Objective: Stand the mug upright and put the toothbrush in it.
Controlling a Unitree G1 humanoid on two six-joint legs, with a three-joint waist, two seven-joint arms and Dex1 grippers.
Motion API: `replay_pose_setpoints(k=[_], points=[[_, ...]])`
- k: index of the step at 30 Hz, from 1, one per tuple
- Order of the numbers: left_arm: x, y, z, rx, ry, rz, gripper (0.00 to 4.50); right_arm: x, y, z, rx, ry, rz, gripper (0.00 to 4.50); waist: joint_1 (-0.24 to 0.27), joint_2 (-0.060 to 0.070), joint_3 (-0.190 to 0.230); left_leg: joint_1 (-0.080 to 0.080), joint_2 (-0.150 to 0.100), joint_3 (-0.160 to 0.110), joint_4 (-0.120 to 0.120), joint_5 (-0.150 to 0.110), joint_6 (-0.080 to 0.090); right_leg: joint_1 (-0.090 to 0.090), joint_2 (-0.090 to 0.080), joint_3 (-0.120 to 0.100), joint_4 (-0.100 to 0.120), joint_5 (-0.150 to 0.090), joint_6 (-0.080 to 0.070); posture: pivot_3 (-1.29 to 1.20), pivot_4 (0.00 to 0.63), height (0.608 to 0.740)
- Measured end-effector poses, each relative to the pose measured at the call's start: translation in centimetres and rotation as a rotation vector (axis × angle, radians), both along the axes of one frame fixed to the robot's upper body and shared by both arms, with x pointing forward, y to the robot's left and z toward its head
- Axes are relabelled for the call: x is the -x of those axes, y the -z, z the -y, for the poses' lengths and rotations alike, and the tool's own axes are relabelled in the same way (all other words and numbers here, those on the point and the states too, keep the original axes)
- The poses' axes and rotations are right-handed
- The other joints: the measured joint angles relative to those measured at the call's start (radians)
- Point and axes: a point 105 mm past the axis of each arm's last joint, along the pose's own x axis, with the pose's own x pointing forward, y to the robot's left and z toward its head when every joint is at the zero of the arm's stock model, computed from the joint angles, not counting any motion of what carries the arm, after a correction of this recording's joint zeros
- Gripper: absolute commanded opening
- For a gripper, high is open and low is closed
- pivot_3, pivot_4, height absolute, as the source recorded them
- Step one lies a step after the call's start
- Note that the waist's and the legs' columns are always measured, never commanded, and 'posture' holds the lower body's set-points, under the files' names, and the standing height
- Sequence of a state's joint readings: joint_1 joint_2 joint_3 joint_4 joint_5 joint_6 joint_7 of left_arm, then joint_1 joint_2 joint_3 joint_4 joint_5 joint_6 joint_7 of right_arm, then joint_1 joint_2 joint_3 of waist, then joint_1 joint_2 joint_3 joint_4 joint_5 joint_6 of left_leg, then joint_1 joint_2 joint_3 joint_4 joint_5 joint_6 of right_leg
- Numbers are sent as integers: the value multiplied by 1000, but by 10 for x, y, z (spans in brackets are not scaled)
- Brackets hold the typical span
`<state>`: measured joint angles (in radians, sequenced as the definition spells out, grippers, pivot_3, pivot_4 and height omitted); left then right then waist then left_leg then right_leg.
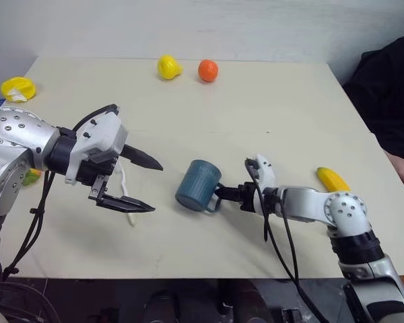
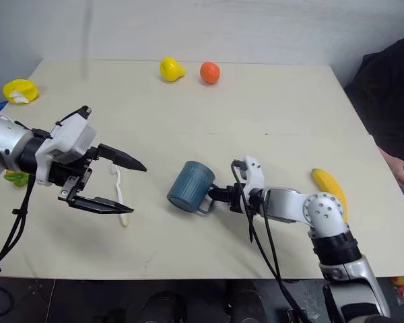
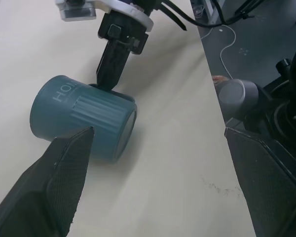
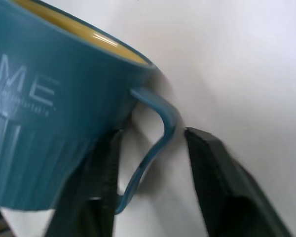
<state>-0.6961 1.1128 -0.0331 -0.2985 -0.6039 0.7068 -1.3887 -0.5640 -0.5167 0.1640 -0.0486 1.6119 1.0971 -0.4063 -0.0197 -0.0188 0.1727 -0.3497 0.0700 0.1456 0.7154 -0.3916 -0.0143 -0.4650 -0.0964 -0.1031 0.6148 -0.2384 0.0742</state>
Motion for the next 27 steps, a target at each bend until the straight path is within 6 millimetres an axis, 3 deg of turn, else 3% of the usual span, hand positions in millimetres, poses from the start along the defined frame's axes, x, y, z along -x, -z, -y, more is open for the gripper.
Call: replay_pose_setpoints(k=[3, 15, 19, 23, 27], points=[[0, 0, 1, -1, 3, 0, 4500, -2, 3, -1, 51, -39, 39, 40, -6, 0, -1, 0, 0, 0, 0, 0, 0, 0, 0, 0, 0, 0, 0, 0, 150, 740], [-5, 1, 1, 19, -35, 6, 4500, -8, -3, -8, 29, -80, 137, 40, -8, -2, -2, 1, 0, -1, -1, 0, 0, 0, 0, 0, 0, 0, 0, 0, 150, 740], [-12, 4, -12, 70, -144, -27, 4500, -36, -29, 3, 70, 60, 351, 40, -8, 3, 0, -1, 0, 0, 0, 0, 0, -2, 0, 0, 0, 0, 0, 0, 150, 740], [-16, 9, -27, 116, -277, -49, 4500, -60, -75, 16, 131, 217, 744, 40, -8, 3, 0, -6, -1, 1, -1, 0, 0, -10, 0, 1, 3, 0, 0, 0, 150, 740], [-19, 4, -32, 156, -340, -34, 4500, -63, -78, 0, 185, 244, 1036, 40, -11, 3, 0, -8, -1, 3, -1, 0, -1, -13, 0, 2, 5, 0, 0, 0, 150, 740]])
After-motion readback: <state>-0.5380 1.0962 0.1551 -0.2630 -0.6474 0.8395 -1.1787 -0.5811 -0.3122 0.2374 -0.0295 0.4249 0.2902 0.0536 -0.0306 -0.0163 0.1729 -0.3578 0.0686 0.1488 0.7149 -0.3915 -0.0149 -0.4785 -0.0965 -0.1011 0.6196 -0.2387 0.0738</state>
